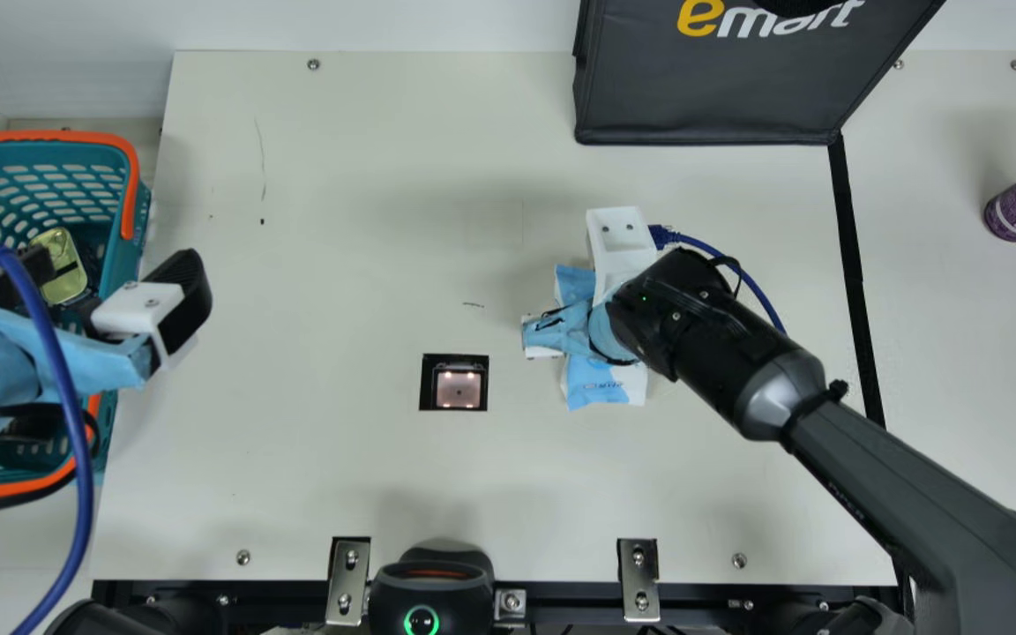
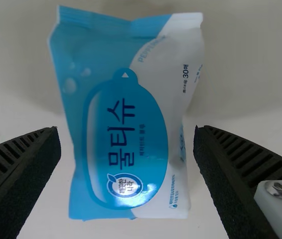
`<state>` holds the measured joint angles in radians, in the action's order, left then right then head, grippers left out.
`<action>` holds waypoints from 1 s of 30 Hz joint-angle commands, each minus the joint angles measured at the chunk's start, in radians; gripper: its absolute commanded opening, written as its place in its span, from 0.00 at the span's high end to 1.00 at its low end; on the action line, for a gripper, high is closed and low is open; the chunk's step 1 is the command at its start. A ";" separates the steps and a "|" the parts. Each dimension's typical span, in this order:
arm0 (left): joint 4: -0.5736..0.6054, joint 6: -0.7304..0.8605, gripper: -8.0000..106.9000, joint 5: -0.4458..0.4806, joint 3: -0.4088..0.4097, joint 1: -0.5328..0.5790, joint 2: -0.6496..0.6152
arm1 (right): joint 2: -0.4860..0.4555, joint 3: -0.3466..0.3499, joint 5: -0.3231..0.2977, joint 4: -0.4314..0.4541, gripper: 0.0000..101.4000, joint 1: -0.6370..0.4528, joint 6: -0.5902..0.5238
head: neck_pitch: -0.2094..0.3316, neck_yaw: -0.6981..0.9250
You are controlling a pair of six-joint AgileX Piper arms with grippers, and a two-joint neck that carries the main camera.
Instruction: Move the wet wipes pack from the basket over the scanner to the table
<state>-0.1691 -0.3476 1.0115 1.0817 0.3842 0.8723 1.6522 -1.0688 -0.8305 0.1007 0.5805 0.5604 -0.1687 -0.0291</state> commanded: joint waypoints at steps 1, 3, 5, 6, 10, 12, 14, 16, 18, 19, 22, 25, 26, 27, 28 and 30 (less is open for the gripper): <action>0.000 0.000 0.15 0.000 0.000 0.000 0.000 | 0.006 0.000 0.002 -0.011 0.06 -0.005 -0.010 | 0.030 0.002; 0.000 0.000 0.15 0.000 0.000 0.000 0.000 | 0.014 0.000 0.002 -0.019 0.06 -0.009 -0.020 | 0.030 0.002; 0.000 0.000 0.15 0.000 0.000 0.000 0.000 | 0.023 0.000 0.002 -0.026 0.13 -0.012 -0.029 | 0.030 0.002; 0.000 0.000 0.15 0.000 0.000 0.000 0.000 | 0.026 -0.001 0.001 -0.028 0.19 -0.013 -0.032 | 0.030 0.002; 0.000 0.000 0.15 0.000 0.000 0.000 0.000 | 0.040 -0.004 -0.005 -0.030 0.46 -0.013 -0.042 | 0.030 0.002; 0.000 0.000 0.15 0.000 0.000 0.000 0.000 | 0.044 -0.006 -0.009 -0.024 0.59 -0.011 -0.041 | 0.030 0.002; 0.000 0.000 0.15 0.000 0.000 0.000 0.000 | 0.040 -0.009 -0.016 -0.013 0.72 -0.008 -0.036 | 0.030 0.002; 0.000 0.000 0.15 0.000 0.000 0.000 0.000 | 0.029 -0.012 -0.024 0.000 0.85 -0.006 -0.029 | 0.030 0.002; 0.000 0.000 0.15 0.000 0.000 0.000 0.000 | 0.011 -0.015 -0.035 0.013 0.99 -0.003 -0.023 | 0.030 0.002; 0.000 0.000 0.15 0.000 0.000 0.000 0.000 | 0.000 -0.017 -0.041 0.019 1.00 -0.001 -0.022 | 0.030 0.002; 0.000 0.000 0.15 0.000 0.000 0.000 0.000 | -0.037 -0.023 -0.060 0.030 1.00 0.002 -0.027 | 0.030 0.002; 0.000 0.000 0.15 0.000 0.000 0.000 0.000 | -0.074 -0.026 -0.076 0.030 1.00 0.002 -0.045 | 0.030 0.002; 0.000 0.000 0.15 0.000 0.000 0.000 0.000 | -0.085 -0.028 -0.082 0.027 1.00 0.001 -0.053 | 0.030 -0.022; 0.000 0.000 0.15 0.000 0.000 0.000 0.000 | -0.096 -0.029 -0.086 0.024 1.00 -0.002 -0.063 | 0.030 -0.045; 0.000 0.000 0.15 0.000 0.000 0.000 0.000 | -0.105 -0.031 -0.091 0.020 1.00 -0.005 -0.075 | 0.030 -0.068; 0.000 0.000 0.15 0.000 0.000 0.000 0.000 | -0.123 -0.033 -0.096 0.005 1.00 -0.020 -0.113 | 0.030 -0.115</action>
<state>-0.1691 -0.3476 1.0115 1.0817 0.3842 0.8723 1.5373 -1.1003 -0.9287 0.1149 0.5691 0.4773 -0.1687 -0.0844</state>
